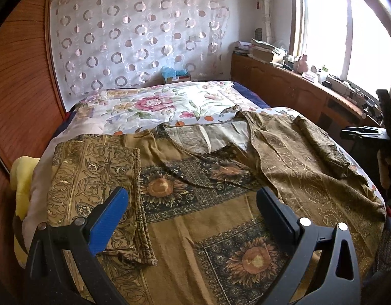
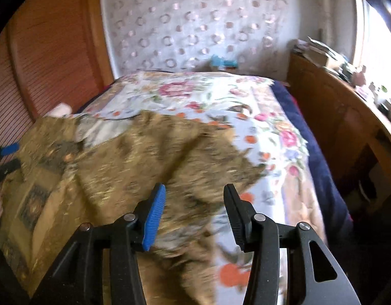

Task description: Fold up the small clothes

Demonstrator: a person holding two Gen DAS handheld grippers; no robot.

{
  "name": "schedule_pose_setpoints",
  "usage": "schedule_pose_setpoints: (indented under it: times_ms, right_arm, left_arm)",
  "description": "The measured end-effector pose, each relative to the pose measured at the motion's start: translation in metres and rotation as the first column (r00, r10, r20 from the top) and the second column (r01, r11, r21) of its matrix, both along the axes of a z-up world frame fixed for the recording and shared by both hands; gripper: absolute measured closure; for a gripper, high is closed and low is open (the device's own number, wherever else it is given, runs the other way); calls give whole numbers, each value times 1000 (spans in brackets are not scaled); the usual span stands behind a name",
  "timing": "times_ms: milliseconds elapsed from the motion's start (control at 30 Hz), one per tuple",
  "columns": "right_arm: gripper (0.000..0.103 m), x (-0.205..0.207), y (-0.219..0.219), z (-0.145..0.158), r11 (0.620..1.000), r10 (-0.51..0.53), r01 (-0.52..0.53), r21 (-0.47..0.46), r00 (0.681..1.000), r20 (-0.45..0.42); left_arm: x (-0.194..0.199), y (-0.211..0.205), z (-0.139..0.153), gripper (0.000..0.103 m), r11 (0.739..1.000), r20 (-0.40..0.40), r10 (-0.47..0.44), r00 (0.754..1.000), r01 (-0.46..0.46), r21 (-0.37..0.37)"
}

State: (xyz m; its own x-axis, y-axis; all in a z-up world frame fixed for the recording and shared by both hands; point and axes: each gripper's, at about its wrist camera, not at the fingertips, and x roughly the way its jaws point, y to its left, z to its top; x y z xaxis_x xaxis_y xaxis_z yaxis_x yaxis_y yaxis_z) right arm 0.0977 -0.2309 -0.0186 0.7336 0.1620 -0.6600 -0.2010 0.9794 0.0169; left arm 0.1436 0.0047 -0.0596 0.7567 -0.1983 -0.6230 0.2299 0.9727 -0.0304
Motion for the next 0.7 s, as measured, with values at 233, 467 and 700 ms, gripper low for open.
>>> schedule_pose_setpoints:
  times_ms: [233,467,700]
  right_arm:
    - [54,39,-19,-34,995,-60,69,68,991,-123]
    - [54,64,-25,-45,995,-39,52,81,988,-150]
    - [95,76,-15,-37,1000,4,-5,-13,991,-131]
  left_arm:
    - [-2,-1,-1,1,1000,-16,-2,1000,2,-4]
    - [-3,2,-5,1,1000,-32,1,1000,-1,-4]
    - [-1,6,-5,1,1000,-31,6,1000,-6,0]
